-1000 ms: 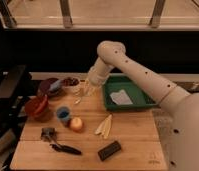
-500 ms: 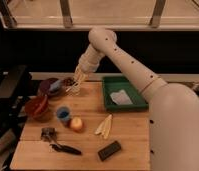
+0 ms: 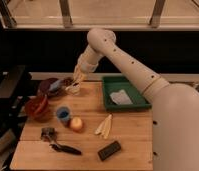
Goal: Place fork in purple bowl
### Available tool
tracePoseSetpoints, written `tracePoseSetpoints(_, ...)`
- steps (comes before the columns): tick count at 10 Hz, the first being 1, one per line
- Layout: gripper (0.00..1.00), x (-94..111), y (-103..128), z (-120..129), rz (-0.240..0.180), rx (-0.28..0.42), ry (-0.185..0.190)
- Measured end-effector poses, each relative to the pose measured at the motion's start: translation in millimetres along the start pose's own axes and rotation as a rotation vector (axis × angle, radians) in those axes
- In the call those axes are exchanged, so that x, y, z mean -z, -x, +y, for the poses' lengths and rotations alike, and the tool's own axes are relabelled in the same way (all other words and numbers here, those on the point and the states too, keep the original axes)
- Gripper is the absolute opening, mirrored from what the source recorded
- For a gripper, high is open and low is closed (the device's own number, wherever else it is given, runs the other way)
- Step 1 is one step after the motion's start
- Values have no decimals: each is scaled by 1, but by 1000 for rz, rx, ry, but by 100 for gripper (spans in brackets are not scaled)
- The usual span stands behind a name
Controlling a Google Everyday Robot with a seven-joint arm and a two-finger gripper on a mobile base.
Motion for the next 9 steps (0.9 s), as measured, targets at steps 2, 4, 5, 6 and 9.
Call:
tracePoseSetpoints(2,0,-14,-4,-25,7,-10,-37)
tracePoseSetpoints(4,0,-30,-9,-47,-1,-16,-45)
tracePoseSetpoints(5,0,-37,-10,-58,-1,-17,-50)
tracePoseSetpoints(6,0,-44,-9,-66,2,-15,-57)
tracePoseSetpoints(9,0,-65,5,-90,20,-14,-93)
